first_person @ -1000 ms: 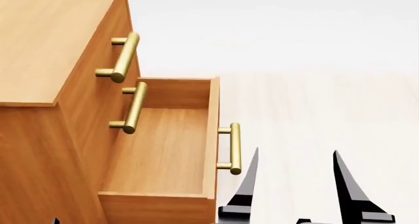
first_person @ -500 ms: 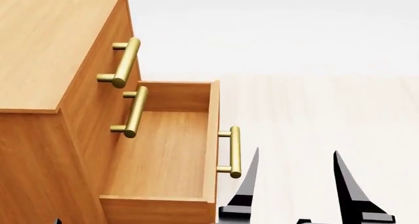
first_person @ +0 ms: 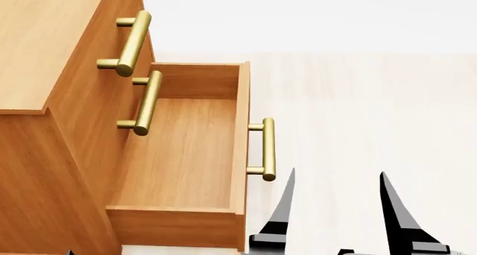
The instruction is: Put the bowl in the bottom drawer of the cabinet and close it.
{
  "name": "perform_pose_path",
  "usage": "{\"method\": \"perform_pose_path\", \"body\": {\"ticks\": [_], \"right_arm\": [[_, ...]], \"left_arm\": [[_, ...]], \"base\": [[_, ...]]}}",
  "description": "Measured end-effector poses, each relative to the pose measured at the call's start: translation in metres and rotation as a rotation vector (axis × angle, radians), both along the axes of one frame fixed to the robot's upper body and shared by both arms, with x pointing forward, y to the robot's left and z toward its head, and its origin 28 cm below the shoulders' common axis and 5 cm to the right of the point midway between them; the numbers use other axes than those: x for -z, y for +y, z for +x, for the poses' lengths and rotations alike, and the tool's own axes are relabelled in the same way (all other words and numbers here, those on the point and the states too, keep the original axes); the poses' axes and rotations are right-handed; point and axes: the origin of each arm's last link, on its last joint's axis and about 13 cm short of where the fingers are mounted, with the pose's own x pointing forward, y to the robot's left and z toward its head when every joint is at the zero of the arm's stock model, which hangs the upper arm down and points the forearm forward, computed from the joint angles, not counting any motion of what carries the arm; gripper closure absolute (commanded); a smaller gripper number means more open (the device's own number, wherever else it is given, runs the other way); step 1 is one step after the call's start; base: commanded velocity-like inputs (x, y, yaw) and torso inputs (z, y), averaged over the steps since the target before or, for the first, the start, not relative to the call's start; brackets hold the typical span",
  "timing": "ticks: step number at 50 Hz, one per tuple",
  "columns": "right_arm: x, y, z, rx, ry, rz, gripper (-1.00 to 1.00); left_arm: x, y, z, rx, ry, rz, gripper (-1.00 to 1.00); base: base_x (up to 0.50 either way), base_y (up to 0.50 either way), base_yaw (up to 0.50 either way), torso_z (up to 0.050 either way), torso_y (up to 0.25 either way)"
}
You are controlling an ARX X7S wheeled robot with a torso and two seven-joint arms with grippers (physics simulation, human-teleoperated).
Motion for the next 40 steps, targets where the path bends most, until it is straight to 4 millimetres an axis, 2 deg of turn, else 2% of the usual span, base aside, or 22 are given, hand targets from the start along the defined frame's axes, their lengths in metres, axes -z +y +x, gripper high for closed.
{"method": "perform_pose_path", "body": {"ticks": [15, 28, 40], "right_arm": [[-0.001, 0.0, 0.0, 0.0, 0.0, 0.001, -1.0], [-0.004, 0.001, 0.004, -0.015, 0.023, 0.043, -1.0], [-0.022, 0.009, 0.02, -0.063, 0.043, 0.078, -1.0]], "left_arm": [[0.0, 0.0, 0.0, 0.003, 0.0, -0.002, -1.0], [0.002, 0.001, 0.0, -0.006, -0.006, -0.02, -1.0], [0.002, 0.002, 0.0, -0.013, -0.01, -0.032, -1.0]], "base": [[0.0, 0.0, 0.0, 0.049, -0.137], [0.0, 0.0, 0.0, 0.0, 0.0], [0.0, 0.0, 0.0, 0.0, 0.0]]}}
